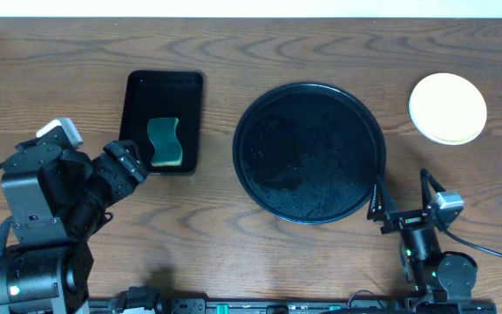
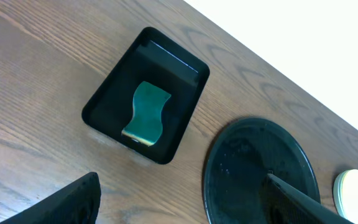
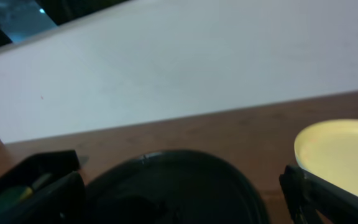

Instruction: Clean dirty plates on tray and stack at the side

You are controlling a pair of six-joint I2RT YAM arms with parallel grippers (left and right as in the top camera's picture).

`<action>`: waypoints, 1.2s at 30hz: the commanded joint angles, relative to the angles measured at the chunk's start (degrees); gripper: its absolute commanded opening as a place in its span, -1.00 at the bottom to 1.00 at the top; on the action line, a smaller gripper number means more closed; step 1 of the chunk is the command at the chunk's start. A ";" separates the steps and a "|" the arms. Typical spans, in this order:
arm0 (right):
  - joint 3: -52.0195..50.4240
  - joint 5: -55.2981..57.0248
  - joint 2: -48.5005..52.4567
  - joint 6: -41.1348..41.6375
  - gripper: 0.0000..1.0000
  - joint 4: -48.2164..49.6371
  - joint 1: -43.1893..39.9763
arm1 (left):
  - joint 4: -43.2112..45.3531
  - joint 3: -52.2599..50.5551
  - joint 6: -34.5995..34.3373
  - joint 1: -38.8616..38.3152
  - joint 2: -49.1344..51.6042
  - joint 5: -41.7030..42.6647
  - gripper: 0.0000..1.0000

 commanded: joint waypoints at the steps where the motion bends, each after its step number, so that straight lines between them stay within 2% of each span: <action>1: -0.09 0.11 -0.39 -2.91 0.98 -0.83 0.39 | 0.04 0.57 -0.04 -0.02 -0.04 0.55 0.64; 5: -0.07 2.84 -0.37 -5.03 0.98 -7.10 0.42 | 0.04 0.57 -0.04 -0.02 -0.04 0.55 0.64; 10: -0.07 3.13 -0.37 -10.67 0.99 -7.10 0.42 | 0.04 0.57 -0.04 -0.02 -0.04 0.55 0.64; 17: -0.04 8.83 -0.39 -8.02 0.99 -7.72 0.39 | 0.04 0.57 -0.04 -0.02 -0.04 0.55 0.64; 24: -0.02 9.79 -0.37 -17.07 0.99 -7.78 0.35 | 0.04 0.57 -0.04 -0.02 -0.04 0.55 0.64; 36: -0.02 9.09 -0.37 -17.20 0.99 -7.50 0.35 | 0.04 0.57 -0.04 -0.02 -0.04 0.55 0.64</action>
